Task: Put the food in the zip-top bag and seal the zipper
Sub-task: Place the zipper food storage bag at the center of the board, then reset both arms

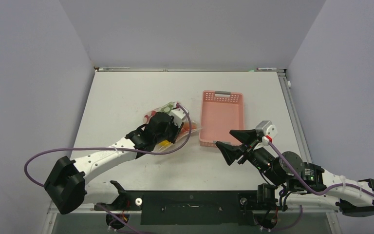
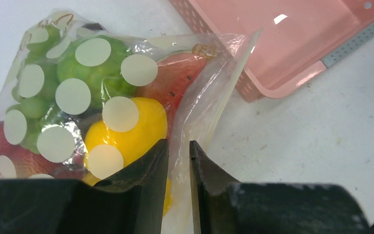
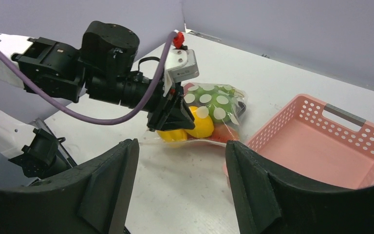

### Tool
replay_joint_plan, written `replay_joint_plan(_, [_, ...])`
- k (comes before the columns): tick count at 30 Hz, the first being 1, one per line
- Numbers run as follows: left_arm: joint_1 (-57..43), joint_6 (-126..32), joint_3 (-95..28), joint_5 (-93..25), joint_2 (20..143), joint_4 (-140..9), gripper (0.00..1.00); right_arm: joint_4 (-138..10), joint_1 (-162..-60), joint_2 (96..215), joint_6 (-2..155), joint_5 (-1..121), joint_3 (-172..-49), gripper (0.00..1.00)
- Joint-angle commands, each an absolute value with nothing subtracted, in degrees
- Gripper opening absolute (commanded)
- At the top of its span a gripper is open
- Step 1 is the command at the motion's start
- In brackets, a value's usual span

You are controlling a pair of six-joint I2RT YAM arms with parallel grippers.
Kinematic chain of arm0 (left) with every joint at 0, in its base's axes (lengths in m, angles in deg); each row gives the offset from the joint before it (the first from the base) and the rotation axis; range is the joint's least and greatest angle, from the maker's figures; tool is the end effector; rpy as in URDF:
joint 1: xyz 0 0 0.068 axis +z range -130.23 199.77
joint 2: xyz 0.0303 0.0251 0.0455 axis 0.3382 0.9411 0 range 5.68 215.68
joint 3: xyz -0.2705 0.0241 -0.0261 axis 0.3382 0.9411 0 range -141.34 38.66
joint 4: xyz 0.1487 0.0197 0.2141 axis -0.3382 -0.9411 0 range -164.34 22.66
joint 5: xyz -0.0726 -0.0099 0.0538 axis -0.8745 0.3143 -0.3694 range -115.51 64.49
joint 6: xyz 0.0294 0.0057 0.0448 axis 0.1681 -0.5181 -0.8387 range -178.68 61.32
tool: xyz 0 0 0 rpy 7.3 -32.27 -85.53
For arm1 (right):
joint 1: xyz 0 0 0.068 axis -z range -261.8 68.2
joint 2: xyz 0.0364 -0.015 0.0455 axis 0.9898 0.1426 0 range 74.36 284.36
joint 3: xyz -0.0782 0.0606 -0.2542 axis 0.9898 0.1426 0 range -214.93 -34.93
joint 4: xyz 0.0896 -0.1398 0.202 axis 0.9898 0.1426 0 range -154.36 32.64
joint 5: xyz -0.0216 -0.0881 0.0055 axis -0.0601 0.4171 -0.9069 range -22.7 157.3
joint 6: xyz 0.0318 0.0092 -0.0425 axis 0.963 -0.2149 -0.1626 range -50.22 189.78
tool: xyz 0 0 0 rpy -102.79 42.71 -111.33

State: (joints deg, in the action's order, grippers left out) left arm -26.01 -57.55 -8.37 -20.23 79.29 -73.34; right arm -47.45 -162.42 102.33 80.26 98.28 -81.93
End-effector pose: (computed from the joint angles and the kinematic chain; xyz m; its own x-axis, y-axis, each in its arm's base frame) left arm 0.2002 -0.2010 0.2519 -0.3885 0.3710 -0.8434 0.6518 0.7576 0.0330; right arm 0.0350 0.0989 0.3778 -0.1327 0.1538 -0.9791 -0.7504 0.6298 0.2006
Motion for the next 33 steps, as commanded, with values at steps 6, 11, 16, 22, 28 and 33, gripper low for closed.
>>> replay_joint_plan(6, [-27.0, -49.4, -3.2, -21.6, 69.0, -70.3, 0.48, -46.7, -162.1, 102.3, 82.0, 101.2, -82.2, 0.73])
replay_joint_plan(11, [-27.1, -46.8, -2.1, -21.0, 63.6, -72.0, 0.66, -46.0, -162.2, 101.9, 82.4, 102.4, -81.5, 0.79])
replay_joint_plan(16, [-27.1, -45.9, -2.2, -21.2, 57.5, -74.7, 0.84, -45.7, -162.1, 101.0, 82.8, 104.0, -80.3, 0.84])
replay_joint_plan(22, [-27.0, -45.1, -4.3, -21.8, 51.5, -80.0, 0.96, -45.3, -162.2, 101.3, 83.0, 105.6, -79.9, 0.90])
replay_joint_plan(28, [-27.0, -41.8, -8.1, -19.0, 49.1, -88.2, 0.96, -43.3, -162.2, 105.0, 83.5, 108.6, -80.8, 0.95])
replay_joint_plan(33, [-27.1, -41.4, -12.0, -19.2, 50.0, -94.9, 0.96, -44.3, -162.1, 109.5, 82.6, 111.0, -80.7, 0.90])
